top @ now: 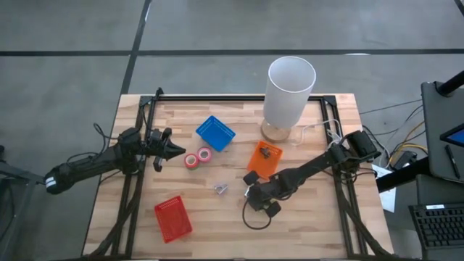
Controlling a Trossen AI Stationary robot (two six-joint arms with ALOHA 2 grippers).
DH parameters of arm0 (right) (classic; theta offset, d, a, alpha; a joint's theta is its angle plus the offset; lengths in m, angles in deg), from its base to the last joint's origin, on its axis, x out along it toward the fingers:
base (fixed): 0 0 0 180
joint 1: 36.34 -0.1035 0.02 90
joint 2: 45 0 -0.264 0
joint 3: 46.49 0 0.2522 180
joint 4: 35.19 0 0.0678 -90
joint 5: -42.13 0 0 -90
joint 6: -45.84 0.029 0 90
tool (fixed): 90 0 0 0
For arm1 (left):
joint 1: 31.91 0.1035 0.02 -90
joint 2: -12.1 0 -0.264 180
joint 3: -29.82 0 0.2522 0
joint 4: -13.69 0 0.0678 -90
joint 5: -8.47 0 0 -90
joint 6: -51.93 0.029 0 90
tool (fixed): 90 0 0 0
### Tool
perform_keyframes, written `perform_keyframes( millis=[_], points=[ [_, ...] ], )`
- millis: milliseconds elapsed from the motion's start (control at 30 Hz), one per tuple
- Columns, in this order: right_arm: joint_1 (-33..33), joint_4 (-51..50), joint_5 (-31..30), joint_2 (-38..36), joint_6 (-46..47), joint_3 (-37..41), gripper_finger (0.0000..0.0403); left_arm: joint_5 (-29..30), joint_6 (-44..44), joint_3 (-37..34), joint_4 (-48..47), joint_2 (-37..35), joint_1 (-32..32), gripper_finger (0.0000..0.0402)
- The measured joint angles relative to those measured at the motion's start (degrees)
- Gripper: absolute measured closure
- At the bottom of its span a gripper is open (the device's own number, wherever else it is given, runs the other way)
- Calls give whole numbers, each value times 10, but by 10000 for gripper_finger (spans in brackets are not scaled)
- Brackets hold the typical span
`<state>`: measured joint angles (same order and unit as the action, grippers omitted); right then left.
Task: Pick and place Stapler, Stapler remover, tape
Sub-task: Put the blue staple remover into the orange basket
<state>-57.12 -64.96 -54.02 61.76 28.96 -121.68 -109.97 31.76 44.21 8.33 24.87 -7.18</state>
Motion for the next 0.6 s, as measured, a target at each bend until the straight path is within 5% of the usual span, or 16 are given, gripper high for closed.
perform_keyframes(
  millis=[600],
  points=[
    [0, -2, -9, 0, -2, -29, 371, 0, 0, 0, 0, 0, 0, 382]
  ],
)
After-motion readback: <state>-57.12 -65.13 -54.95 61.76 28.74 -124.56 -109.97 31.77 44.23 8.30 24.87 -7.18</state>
